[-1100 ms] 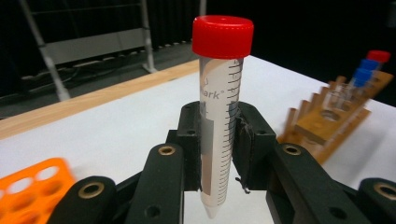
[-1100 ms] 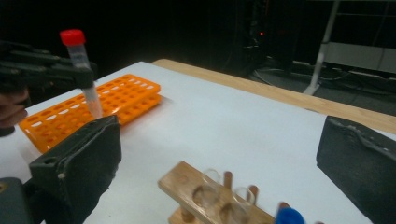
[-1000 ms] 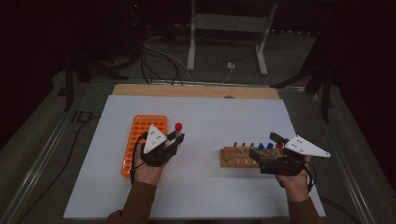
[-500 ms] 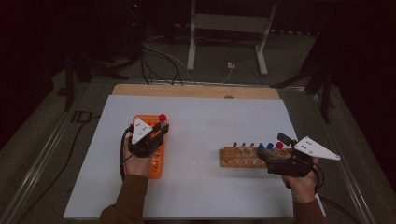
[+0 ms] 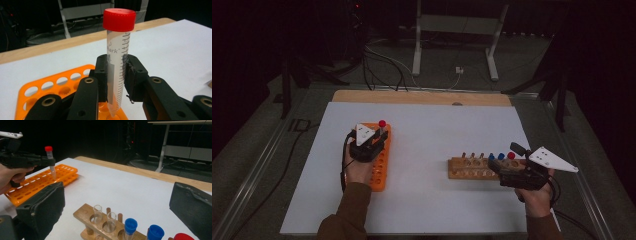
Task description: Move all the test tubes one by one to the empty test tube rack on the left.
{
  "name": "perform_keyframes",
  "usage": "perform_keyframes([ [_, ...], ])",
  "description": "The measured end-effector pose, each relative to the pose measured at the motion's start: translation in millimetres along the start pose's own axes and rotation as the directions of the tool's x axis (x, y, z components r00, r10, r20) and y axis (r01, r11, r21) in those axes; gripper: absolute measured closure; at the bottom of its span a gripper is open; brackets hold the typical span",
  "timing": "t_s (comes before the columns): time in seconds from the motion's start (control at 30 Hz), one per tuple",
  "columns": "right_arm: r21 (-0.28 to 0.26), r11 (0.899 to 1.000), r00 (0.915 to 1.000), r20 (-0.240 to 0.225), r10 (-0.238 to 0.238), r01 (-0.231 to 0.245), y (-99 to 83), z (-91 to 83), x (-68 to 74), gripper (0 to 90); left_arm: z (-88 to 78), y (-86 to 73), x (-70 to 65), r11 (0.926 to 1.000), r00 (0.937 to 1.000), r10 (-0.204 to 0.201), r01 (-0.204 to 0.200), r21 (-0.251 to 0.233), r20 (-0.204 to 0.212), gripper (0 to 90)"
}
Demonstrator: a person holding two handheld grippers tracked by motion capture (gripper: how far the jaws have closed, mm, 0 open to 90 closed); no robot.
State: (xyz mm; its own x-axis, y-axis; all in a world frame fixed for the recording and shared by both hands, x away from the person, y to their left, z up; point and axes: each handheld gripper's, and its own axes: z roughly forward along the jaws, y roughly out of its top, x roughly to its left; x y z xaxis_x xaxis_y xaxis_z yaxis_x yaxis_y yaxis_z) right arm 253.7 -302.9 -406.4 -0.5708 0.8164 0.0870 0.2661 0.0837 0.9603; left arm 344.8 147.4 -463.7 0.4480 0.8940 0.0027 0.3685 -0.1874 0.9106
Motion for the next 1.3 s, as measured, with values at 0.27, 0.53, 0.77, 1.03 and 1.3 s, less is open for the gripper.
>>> perform_keyframes([
  [0.27,0.001,1.000,1.0000,-0.003,-0.001,0.001,-0.4,-0.7,-0.3,0.3,-1.1,-9.3,4.0,0.9986,1.0000,0.001,0.000,0.052,-0.009,73.9],
  [0.53,0.008,1.000,1.0000,-0.005,0.000,0.000,-1.3,0.2,0.6,0.3,-4.1,-13.7,3.9,0.9899,0.9998,0.014,-0.016,0.141,0.017,74.0],
  [0.77,0.009,1.000,1.0000,-0.001,-0.002,0.002,-1.6,-0.1,-0.9,0.4,-2.1,-13.9,1.8,0.9788,0.9991,0.036,-0.040,0.201,0.022,74.5],
  [1.03,0.014,1.000,1.0000,0.003,0.006,-0.006,-3.1,0.7,-2.8,0.4,0.7,-13.8,2.6,0.9718,0.9990,0.030,-0.037,0.233,0.032,74.6],
  [1.3,0.010,1.000,0.9998,0.017,0.008,-0.009,-3.1,-1.1,-7.1,0.4,-8.3,-14.4,7.7,0.9810,0.9981,-0.033,0.022,0.193,0.052,47.4],
])
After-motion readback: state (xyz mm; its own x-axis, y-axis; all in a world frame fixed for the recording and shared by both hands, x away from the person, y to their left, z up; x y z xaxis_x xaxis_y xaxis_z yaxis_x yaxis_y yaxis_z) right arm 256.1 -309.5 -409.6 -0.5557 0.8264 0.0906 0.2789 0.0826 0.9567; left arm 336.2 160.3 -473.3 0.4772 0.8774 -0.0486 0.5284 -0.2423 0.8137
